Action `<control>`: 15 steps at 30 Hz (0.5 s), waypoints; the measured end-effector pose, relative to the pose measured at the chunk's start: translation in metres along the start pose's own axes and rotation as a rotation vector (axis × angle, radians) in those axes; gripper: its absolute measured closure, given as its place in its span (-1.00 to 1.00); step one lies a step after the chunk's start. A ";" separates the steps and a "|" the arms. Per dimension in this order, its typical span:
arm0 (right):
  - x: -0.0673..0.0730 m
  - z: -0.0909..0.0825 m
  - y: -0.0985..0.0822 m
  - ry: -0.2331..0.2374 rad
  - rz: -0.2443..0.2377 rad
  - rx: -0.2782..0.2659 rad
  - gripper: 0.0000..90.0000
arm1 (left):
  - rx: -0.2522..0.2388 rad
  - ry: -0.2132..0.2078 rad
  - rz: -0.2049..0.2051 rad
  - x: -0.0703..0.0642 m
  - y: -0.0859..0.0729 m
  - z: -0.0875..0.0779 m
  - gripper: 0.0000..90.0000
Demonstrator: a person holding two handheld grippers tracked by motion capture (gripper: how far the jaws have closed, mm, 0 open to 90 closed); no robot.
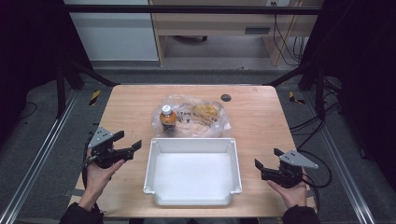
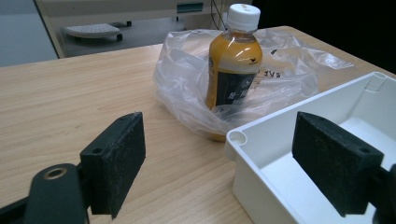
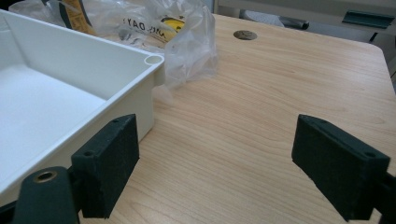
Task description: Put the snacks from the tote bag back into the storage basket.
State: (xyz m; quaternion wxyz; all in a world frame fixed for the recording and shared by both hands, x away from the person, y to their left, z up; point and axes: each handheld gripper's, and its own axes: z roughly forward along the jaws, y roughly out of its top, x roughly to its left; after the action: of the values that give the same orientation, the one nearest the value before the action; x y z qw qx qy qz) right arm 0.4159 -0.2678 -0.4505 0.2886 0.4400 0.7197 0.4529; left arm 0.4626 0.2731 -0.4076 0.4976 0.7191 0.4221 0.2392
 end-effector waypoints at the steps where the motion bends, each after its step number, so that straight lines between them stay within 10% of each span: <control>1: 0.000 0.000 0.000 -0.001 -0.003 0.001 -0.66 | 0.000 -0.002 0.005 -0.001 0.001 0.001 -0.62; 15: 0.000 -0.001 0.000 -0.004 -0.002 -0.003 -0.66 | 0.007 -0.018 0.039 -0.015 0.011 0.020 -0.61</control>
State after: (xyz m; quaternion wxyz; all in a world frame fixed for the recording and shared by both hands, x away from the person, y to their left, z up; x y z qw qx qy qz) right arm 0.4154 -0.2682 -0.4504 0.2912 0.4398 0.7188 0.4529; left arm 0.4743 0.2483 -0.4040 0.4941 0.7311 0.4043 0.2406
